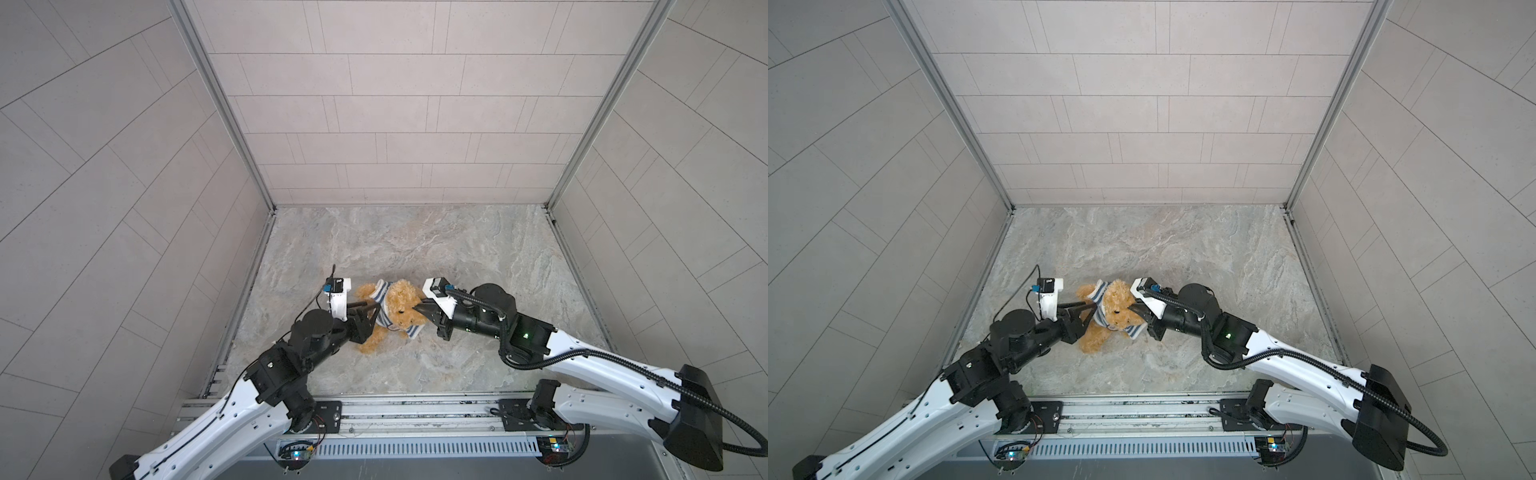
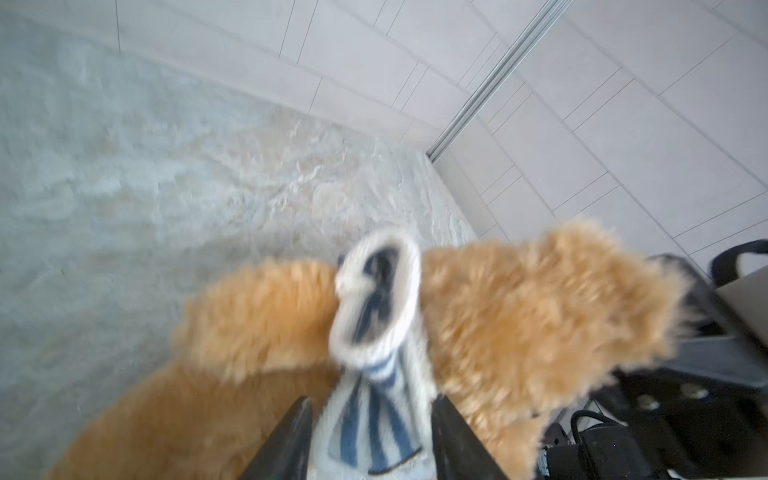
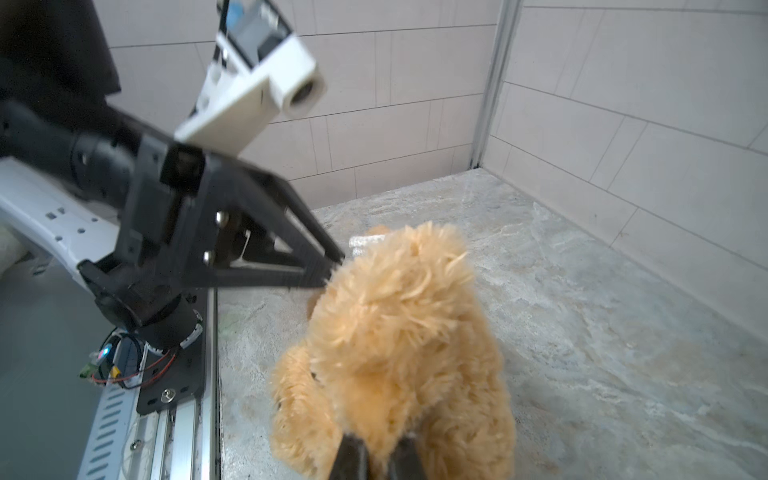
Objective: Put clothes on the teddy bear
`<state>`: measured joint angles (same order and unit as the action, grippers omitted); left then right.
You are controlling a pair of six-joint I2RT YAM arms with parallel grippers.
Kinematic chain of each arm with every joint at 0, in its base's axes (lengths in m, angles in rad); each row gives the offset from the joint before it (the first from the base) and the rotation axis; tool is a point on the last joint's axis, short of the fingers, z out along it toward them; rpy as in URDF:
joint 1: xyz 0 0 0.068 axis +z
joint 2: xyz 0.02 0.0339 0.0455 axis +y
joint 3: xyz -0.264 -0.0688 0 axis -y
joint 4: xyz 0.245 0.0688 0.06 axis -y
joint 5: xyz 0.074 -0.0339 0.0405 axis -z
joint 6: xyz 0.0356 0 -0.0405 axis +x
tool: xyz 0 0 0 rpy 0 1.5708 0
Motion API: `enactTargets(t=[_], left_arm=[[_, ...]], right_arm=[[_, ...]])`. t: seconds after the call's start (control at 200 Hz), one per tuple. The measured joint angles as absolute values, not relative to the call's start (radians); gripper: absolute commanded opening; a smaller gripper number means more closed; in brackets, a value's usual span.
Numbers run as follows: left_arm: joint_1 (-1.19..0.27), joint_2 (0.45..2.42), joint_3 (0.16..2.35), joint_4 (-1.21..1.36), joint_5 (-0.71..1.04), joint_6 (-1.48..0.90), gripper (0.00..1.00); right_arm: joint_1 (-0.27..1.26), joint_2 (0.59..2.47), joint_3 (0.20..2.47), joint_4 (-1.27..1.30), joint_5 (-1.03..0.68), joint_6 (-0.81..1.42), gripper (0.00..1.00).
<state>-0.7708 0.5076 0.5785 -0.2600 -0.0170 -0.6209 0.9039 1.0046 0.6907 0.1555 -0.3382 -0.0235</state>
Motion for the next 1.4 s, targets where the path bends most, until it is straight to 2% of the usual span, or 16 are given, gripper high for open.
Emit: enactTargets(t=[0.11, 0.255, 0.375, 0.431, 0.516, 0.566, 0.836, 1.101, 1.236, 1.317, 1.397], left_arm=[[-0.720, 0.495, 0.640, -0.311, 0.023, -0.608, 0.52], [-0.696, 0.501, 0.653, -0.360, 0.088, -0.609, 0.38], [-0.696, 0.485, 0.614, -0.374, 0.138, -0.633, 0.31], [-0.696, 0.473, 0.591, -0.380, 0.152, -0.636, 0.34], [-0.696, 0.476, 0.565, -0.377, 0.184, -0.638, 0.49], [-0.696, 0.491, 0.556, -0.363, 0.213, -0.652, 0.55], [-0.696, 0.574, 0.540, -0.278, 0.284, -0.661, 0.52], [-0.696, 0.638, 0.511, -0.202, 0.334, -0.662, 0.27], [-0.697, 0.637, 0.487, -0.141, 0.357, -0.679, 0.09], [-0.701, 0.637, 0.482, -0.122, 0.360, -0.693, 0.03], [-0.709, 0.636, 0.482, -0.106, 0.362, -0.698, 0.02]], right_arm=[[0.904, 0.988, 0.654, 0.144, -0.353, -0.104, 0.00], [0.904, 0.947, 0.572, 0.155, -0.363, -0.183, 0.00], [0.904, 0.916, 0.537, 0.157, -0.368, -0.234, 0.00], [0.904, 0.909, 0.537, 0.156, -0.374, -0.255, 0.00], [0.904, 0.901, 0.536, 0.156, -0.385, -0.280, 0.00], [0.904, 0.899, 0.536, 0.156, -0.390, -0.289, 0.00], [0.904, 0.883, 0.517, 0.160, -0.419, -0.315, 0.00], [0.904, 0.883, 0.516, 0.161, -0.430, -0.326, 0.00], [0.904, 0.883, 0.516, 0.161, -0.430, -0.332, 0.00], [0.904, 0.883, 0.516, 0.160, -0.431, -0.336, 0.00], [0.904, 0.883, 0.516, 0.160, -0.431, -0.338, 0.00]])
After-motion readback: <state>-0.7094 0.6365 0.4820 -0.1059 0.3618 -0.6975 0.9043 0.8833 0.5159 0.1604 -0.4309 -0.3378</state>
